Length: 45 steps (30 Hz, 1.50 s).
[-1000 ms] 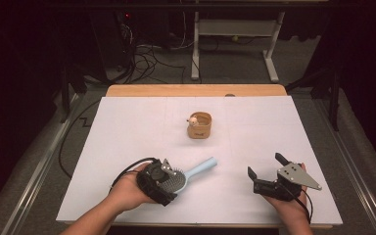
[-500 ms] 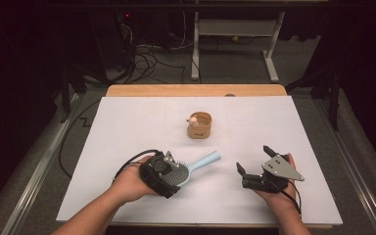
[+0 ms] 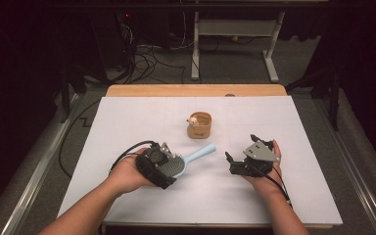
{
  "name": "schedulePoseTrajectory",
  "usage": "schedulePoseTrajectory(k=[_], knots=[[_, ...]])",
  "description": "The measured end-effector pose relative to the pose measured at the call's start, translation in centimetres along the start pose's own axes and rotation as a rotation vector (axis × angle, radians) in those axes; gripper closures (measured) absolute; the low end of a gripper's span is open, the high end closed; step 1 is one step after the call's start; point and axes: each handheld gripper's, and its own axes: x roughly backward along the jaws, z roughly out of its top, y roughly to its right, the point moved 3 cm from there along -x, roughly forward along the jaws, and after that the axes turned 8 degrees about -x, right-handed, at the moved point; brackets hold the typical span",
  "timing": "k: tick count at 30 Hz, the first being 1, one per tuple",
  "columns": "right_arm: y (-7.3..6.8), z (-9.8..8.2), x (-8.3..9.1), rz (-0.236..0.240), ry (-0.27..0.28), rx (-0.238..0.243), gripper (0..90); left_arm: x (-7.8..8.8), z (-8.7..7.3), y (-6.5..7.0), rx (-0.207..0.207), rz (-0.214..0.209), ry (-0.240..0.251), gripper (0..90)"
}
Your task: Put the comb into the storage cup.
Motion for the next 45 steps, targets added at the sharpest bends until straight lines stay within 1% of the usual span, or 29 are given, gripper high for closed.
schedulePoseTrajectory(k=[3, 5, 7, 9, 11, 12, 17, 20, 21, 25, 26, 27, 30, 33, 34, 35, 38, 41, 45], knots=[[-0.3, -0.4, 0.0, -0.005, -0.023, 0.07, 1.6, 0.1, 0.3, -0.1, -0.003, -0.005, 0.01, 20.3], [-0.5, -0.6, 0.0, -0.006, -0.035, 0.104, 1.5, -0.1, 0.4, -0.1, -0.011, -0.005, 0.007, 20.3], [-0.8, -1.0, 0.2, -0.002, -0.042, 0.149, 1.6, -0.3, 0.5, 0.1, -0.016, 0.005, 0.007, 20.3], [-1.0, -1.2, 0.4, -0.001, -0.044, 0.171, 1.6, -0.6, 0.8, 0.2, -0.025, -0.004, 0.004, 20.3], [-1.2, -1.4, 0.5, -0.002, -0.048, 0.21, 1.6, -0.8, 1.0, 0.3, -0.022, -0.005, 0.001, 20.3], [-1.4, -1.5, 0.6, -0.002, -0.046, 0.226, 1.6, -0.9, 1.1, 0.3, -0.025, 0.003, -0.002, 20.3], [-2.1, -1.8, 1.0, -0.01, -0.027, 0.287, 2.1, -1.4, 1.5, 0.5, -0.028, -0.002, -0.013, 20.3], [-2.4, -2.1, 1.1, -0.018, -0.032, 0.329, 2.1, -1.6, 1.7, 0.5, -0.024, -0.015, -0.017, 20.3], [-2.5, -2.2, 1.2, -0.022, -0.035, 0.346, 2.1, -1.7, 1.8, 0.6, -0.026, -0.007, -0.019, 20.3], [-2.9, -2.5, 1.2, -0.03, -0.046, 0.394, 2.2, -1.7, 2.0, 0.7, -0.029, -0.007, -0.022, 20.3], [-3.1, -2.7, 1.1, -0.034, -0.051, 0.424, 2.3, -1.7, 2.0, 0.8, -0.032, -0.006, -0.023, 20.3], [-3.1, -2.7, 1.1, -0.034, -0.051, 0.424, 2.3, -1.7, 2.1, 0.8, -0.033, -0.005, -0.025, 20.3], [-3.4, -2.9, 1.1, -0.037, -0.058, 0.459, 2.6, -1.8, 2.2, 0.9, -0.027, -0.016, -0.03, 20.3], [-3.7, -3.0, 1.1, -0.046, -0.061, 0.485, 2.8, -1.8, 2.4, 1.0, -0.03, -0.009, -0.031, 20.3], [-3.8, -3.1, 1.1, -0.049, -0.064, 0.504, 3.0, -1.8, 2.4, 1.0, -0.032, -0.007, -0.033, 20.3], [-3.8, -3.1, 1.1, -0.049, -0.064, 0.504, 3.0, -1.8, 2.5, 1.1, -0.037, -0.006, -0.035, 20.3], [-3.9, -3.2, 1.1, -0.051, -0.068, 0.526, 3.2, -1.9, 2.7, 1.2, -0.039, -0.007, -0.037, 20.3], [-4.1, -3.3, 1.2, -0.051, -0.068, 0.541, 3.7, -1.9, 2.7, 1.2, -0.041, 0.004, -0.052, 20.3], [-4.1, -3.3, 1.3, -0.061, -0.069, 0.561, 3.9, -1.7, 2.7, 1.1, -0.035, 0.007, -0.046, 20.3]])
